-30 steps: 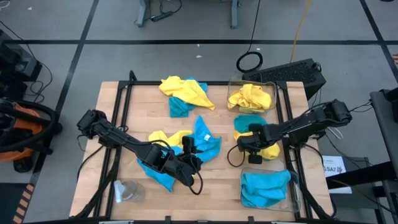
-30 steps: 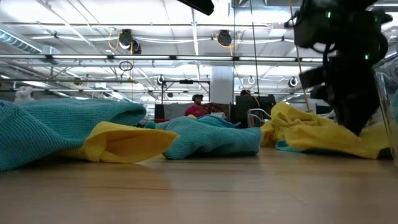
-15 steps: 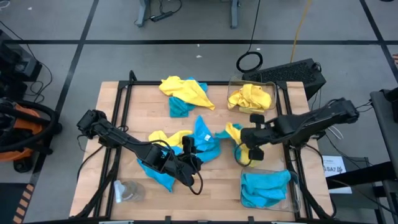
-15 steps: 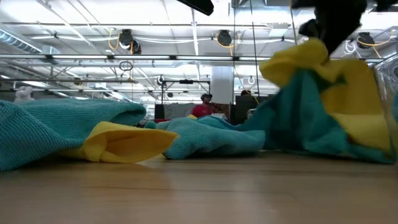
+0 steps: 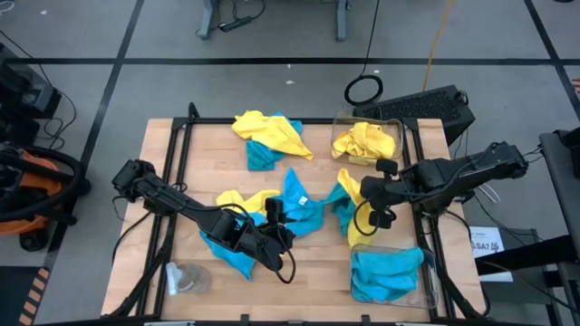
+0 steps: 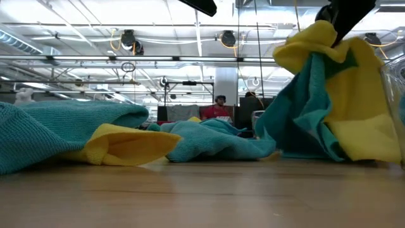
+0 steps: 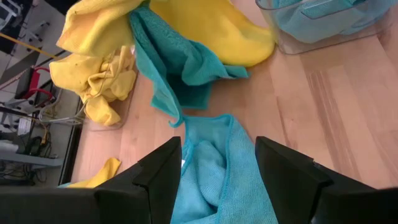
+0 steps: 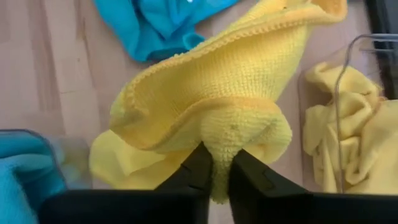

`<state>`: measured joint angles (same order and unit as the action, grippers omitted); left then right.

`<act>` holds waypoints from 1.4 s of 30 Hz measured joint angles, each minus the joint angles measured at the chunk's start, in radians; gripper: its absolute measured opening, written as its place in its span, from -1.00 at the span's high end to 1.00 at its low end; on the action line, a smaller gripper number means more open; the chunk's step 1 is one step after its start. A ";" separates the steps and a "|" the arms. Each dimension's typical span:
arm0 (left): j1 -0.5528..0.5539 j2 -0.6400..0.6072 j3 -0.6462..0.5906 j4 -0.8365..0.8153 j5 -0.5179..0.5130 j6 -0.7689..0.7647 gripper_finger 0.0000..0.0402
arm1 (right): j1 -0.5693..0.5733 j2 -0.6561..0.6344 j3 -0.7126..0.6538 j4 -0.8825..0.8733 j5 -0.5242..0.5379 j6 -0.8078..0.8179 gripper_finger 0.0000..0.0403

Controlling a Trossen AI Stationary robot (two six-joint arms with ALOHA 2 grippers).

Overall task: Sort microfiber towel by color & place in baskets
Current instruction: Put the yellow microfiber cloth into the top transparent bin

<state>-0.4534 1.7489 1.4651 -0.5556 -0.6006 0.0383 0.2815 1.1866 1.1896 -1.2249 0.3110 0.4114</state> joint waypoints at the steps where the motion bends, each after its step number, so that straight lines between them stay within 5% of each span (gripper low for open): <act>1: 0.000 0.000 0.000 0.000 0.000 0.000 -0.06 | 0.000 0.000 0.000 0.000 0.008 0.002 0.77; 7: 0.000 0.000 0.000 0.000 0.000 -0.005 -0.06 | 0.000 0.003 -0.004 0.001 0.032 -0.022 0.54; 14: -0.001 0.000 0.000 -0.002 0.000 -0.005 -0.06 | 0.020 0.037 -0.036 0.000 0.034 -0.103 0.95; 25: -0.001 0.000 0.000 -0.002 0.000 -0.005 -0.06 | 0.024 0.066 -0.036 -0.028 0.376 -0.011 0.99; 34: 0.000 0.000 0.000 -0.002 0.000 -0.005 -0.06 | -0.008 -0.002 0.000 -0.039 0.548 0.099 1.00; 42: 0.000 0.000 0.000 0.001 0.000 -0.005 -0.06 | -0.008 -0.062 0.081 0.036 0.633 0.024 1.00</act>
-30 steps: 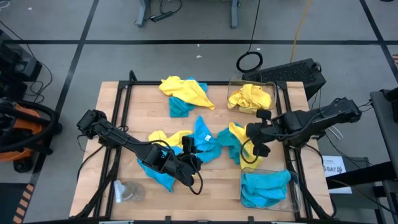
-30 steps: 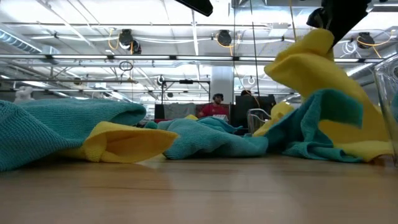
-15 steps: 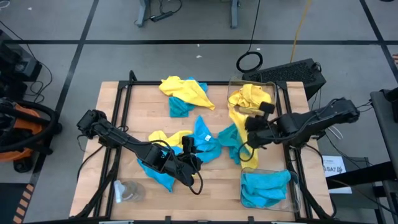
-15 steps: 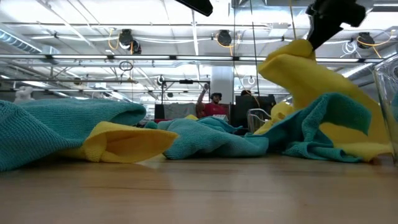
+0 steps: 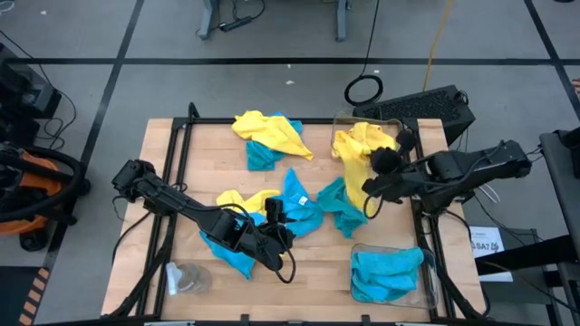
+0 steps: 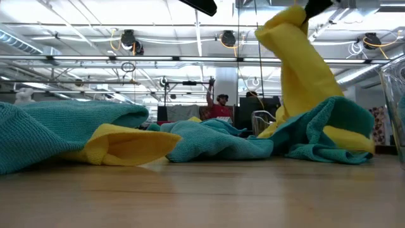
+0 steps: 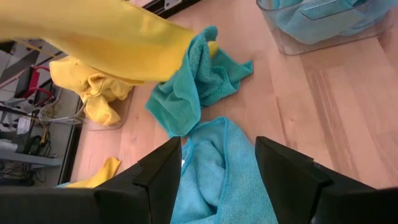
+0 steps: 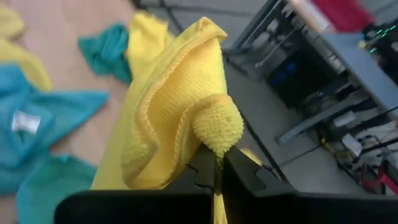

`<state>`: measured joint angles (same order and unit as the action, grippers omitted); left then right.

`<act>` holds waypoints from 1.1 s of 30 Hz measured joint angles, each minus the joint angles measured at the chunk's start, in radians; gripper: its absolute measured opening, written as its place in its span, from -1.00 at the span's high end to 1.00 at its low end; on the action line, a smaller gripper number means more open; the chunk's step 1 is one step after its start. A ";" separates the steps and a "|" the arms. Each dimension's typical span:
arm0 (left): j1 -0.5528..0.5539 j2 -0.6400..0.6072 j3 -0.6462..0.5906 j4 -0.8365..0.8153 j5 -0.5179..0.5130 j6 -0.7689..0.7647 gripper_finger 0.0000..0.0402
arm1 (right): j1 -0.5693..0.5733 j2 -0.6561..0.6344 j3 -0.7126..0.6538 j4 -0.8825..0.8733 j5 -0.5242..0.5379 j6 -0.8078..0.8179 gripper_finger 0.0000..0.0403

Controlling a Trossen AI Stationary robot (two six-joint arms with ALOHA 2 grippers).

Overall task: Sort microfiber towel by color & place in baskets
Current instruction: Put the yellow microfiber cloth into the top transparent bin

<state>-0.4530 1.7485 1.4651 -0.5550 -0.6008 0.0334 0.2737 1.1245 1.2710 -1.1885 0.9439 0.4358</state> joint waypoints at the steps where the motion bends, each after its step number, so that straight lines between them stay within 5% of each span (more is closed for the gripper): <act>1: 0.000 0.000 0.000 0.000 0.000 0.000 -0.06 | 0.000 -0.008 0.012 0.011 0.017 -0.016 1.00; 11: 0.000 0.000 0.000 0.001 0.000 0.000 -0.06 | -0.021 -0.061 0.163 0.069 0.186 -0.159 1.00; 33: 0.000 0.000 0.000 0.001 0.000 -0.001 -0.06 | -0.270 -0.106 0.210 0.303 0.180 -0.540 1.00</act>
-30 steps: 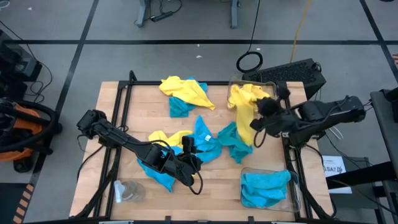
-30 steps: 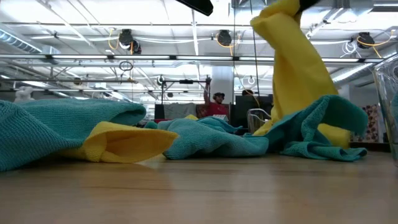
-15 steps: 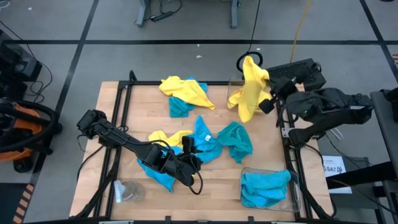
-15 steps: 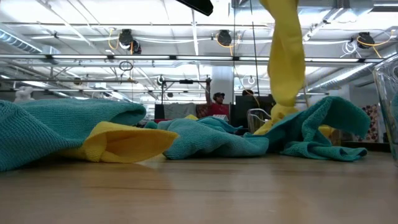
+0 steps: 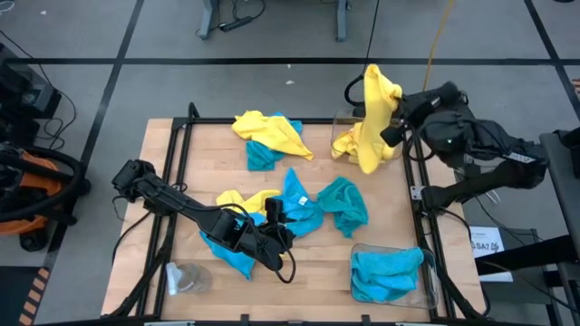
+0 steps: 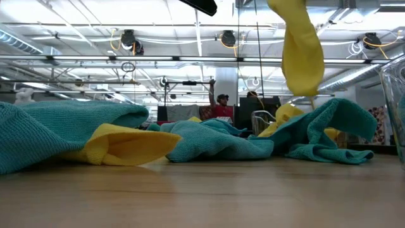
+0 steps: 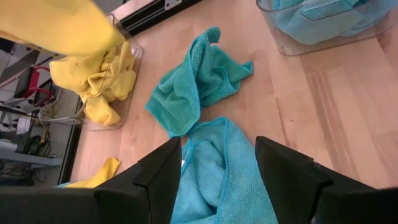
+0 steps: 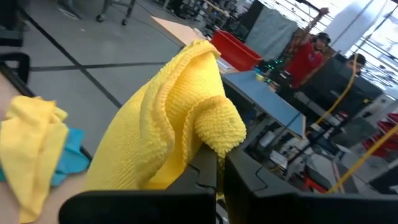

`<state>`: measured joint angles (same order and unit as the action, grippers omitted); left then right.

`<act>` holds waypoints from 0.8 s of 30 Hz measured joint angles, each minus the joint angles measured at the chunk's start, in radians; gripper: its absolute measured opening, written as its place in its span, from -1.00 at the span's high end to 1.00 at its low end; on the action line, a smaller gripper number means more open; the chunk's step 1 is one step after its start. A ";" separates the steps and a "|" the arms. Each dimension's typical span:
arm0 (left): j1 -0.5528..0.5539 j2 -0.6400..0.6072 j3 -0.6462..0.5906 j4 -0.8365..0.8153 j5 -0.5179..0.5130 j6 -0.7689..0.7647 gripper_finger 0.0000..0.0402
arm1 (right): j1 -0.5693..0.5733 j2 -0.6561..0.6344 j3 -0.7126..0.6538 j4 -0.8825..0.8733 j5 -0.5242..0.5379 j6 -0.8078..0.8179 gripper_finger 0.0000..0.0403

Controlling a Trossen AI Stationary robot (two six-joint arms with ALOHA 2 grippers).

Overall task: Sort microfiber towel by color & place in baskets
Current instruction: Put the yellow microfiber cloth into the top transparent bin

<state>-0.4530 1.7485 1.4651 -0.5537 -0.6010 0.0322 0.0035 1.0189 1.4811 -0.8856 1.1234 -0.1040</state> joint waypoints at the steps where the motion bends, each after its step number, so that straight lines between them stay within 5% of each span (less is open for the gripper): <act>1: 0.000 0.000 0.000 0.000 0.000 0.000 -0.06 | -0.013 0.000 0.000 0.000 -0.004 -0.005 1.00; 24: 0.000 0.000 0.000 0.008 0.000 0.003 -0.06 | -0.394 0.098 0.000 0.088 -0.270 -0.103 1.00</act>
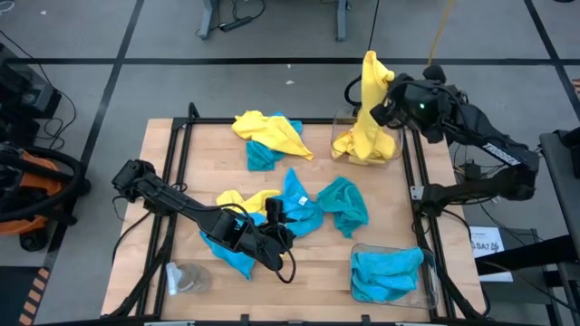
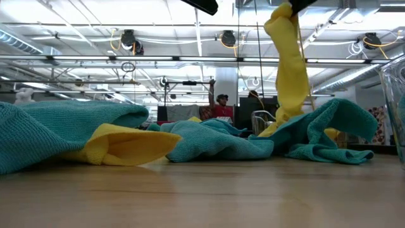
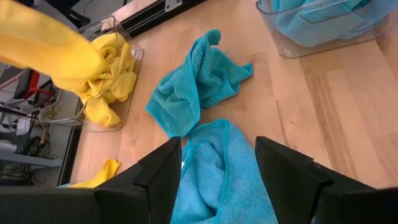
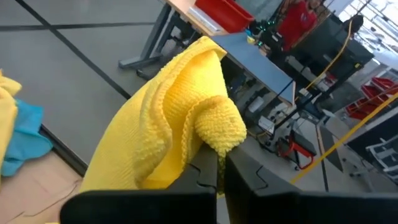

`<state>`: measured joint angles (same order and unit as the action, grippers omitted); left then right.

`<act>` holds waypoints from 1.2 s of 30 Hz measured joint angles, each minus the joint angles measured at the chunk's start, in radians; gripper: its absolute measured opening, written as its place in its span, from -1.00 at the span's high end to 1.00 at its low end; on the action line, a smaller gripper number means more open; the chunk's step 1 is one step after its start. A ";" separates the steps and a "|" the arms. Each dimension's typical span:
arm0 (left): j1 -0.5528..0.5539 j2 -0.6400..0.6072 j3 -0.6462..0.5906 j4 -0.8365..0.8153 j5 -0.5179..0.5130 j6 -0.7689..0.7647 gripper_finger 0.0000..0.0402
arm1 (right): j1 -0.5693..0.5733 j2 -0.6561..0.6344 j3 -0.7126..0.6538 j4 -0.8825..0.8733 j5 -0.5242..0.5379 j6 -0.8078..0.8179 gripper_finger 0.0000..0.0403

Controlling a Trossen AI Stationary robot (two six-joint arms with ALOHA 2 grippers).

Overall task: Sort microfiber towel by color & place in baskets
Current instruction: Put the yellow microfiber cloth into the top transparent bin

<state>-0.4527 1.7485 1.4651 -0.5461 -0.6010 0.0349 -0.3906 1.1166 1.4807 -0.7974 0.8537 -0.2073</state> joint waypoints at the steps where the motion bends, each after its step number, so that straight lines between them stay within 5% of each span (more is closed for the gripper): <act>1: 0.000 0.000 0.000 0.000 0.000 0.000 -0.06 | -0.015 0.005 0.000 0.005 -0.008 -0.001 1.00; 18: 0.000 0.000 0.000 -0.001 0.000 0.000 -0.06 | -0.147 0.105 -0.117 0.001 -0.162 0.046 1.00; 36: 0.000 0.000 0.000 0.001 0.005 -0.001 -0.06 | -0.193 0.105 -0.290 -0.016 -0.505 0.176 1.00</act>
<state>-0.4526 1.7485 1.4651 -0.5453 -0.5957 0.0341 -0.5835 1.2213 1.1902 -0.8139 0.3487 -0.0310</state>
